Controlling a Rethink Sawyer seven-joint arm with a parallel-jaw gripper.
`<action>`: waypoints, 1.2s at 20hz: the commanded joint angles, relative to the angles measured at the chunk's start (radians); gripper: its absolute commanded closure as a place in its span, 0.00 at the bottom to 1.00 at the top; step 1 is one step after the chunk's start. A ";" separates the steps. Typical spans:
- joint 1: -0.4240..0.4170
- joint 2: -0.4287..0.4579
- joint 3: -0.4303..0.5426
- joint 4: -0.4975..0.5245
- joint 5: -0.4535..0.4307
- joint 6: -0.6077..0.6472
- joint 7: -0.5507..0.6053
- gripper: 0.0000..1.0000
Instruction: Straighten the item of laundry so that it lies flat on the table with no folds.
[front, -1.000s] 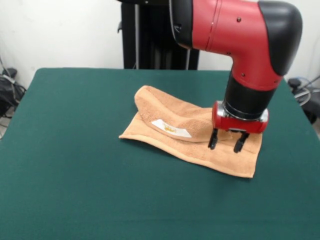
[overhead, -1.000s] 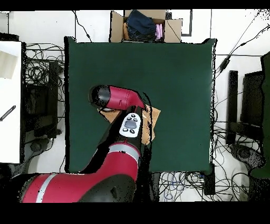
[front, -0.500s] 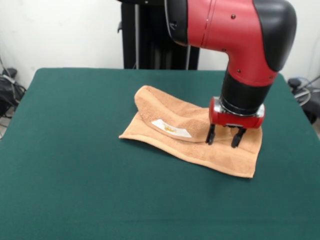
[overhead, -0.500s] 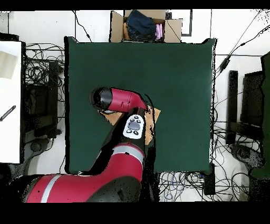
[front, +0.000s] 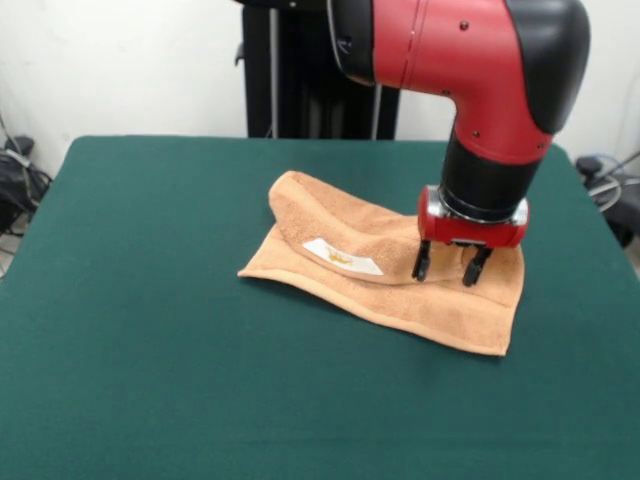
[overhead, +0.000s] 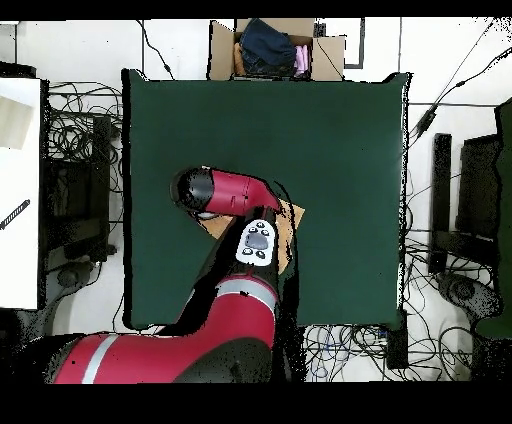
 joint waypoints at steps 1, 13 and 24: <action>-0.002 0.001 0.110 0.089 -0.053 -0.034 0.083 0.00; -0.005 -0.006 0.108 0.105 -0.070 -0.019 0.058 0.00; -0.018 -0.016 0.112 0.113 -0.112 0.002 0.050 0.00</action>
